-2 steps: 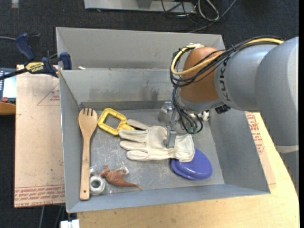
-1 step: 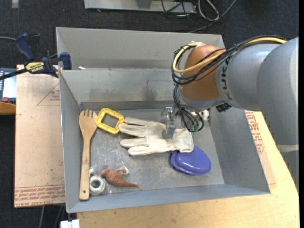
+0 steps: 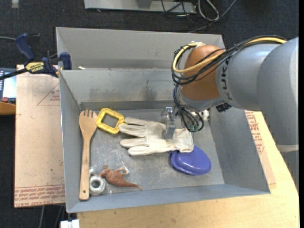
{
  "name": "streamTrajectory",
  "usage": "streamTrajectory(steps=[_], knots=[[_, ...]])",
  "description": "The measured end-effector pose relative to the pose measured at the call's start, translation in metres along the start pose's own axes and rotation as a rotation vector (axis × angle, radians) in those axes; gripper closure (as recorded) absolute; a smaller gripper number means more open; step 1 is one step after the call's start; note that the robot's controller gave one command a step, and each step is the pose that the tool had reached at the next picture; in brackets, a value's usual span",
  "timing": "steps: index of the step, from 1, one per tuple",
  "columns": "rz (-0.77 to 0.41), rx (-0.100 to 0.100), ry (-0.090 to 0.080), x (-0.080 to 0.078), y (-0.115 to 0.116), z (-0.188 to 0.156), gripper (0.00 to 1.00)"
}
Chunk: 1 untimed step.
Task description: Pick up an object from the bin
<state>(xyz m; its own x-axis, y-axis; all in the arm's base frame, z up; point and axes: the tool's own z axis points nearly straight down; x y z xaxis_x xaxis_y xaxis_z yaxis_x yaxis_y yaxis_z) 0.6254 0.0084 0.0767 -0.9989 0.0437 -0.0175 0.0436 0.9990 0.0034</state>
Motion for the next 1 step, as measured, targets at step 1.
streamTrajectory(steps=[1], knots=[[0.0,0.0,0.0,0.0,0.0001,-0.0016,1.0]])
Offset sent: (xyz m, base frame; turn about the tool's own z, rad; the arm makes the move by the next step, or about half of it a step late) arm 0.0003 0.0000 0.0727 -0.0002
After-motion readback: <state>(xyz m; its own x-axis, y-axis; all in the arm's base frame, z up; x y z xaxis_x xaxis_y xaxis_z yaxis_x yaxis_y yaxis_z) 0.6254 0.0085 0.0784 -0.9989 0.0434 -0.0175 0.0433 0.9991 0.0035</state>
